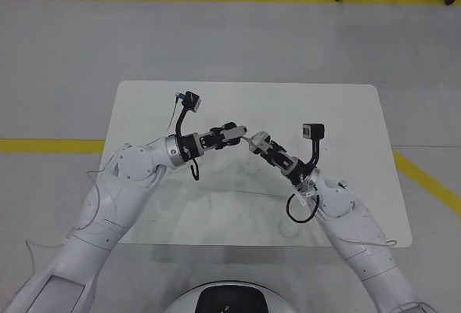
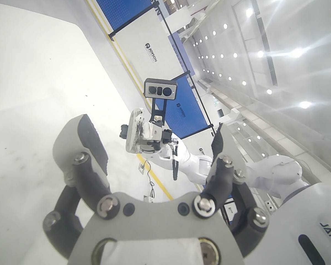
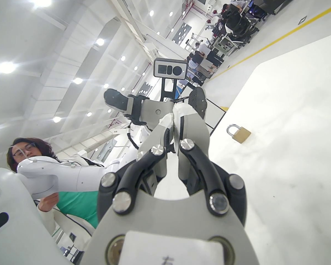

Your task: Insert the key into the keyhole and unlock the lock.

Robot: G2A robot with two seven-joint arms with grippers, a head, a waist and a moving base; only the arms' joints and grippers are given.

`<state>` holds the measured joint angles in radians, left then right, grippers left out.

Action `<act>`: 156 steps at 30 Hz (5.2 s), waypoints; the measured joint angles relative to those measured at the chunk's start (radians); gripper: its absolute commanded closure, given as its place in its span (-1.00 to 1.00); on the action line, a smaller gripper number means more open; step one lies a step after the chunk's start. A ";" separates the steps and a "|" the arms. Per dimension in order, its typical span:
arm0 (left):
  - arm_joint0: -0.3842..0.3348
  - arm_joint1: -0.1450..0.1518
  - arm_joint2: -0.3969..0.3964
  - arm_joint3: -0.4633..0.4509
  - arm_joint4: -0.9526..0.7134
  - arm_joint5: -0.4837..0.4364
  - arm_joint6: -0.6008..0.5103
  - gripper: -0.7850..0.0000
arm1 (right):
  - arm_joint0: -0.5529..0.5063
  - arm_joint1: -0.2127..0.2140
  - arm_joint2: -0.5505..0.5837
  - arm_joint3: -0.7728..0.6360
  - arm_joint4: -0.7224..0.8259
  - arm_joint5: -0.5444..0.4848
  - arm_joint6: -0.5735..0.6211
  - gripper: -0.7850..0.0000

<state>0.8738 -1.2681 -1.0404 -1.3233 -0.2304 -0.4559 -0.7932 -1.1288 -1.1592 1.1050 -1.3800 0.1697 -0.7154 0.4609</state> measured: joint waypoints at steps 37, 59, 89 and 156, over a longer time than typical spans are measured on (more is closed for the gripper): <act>0.035 0.008 -0.003 -0.062 0.174 0.031 0.062 1.00 | -0.029 -0.004 0.044 -0.016 0.030 -0.011 0.050 0.54; 0.037 0.013 -0.009 -0.070 0.266 -0.012 0.093 1.00 | 0.001 -0.009 0.026 -0.019 0.023 0.090 0.150 1.00; 0.192 0.145 -0.521 -0.212 0.835 -0.191 0.090 -1.00 | 0.033 -0.015 0.034 -0.004 -0.050 0.082 0.115 1.00; 0.200 0.136 -0.269 -0.002 1.158 -0.146 0.340 1.00 | 0.033 -0.015 0.034 -0.004 -0.050 0.082 0.115 1.00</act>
<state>1.0735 -1.1318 -1.3093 -1.3250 0.9278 -0.6015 -0.4535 -1.0960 -1.1742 1.1385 -1.3840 0.1198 -0.6329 0.5760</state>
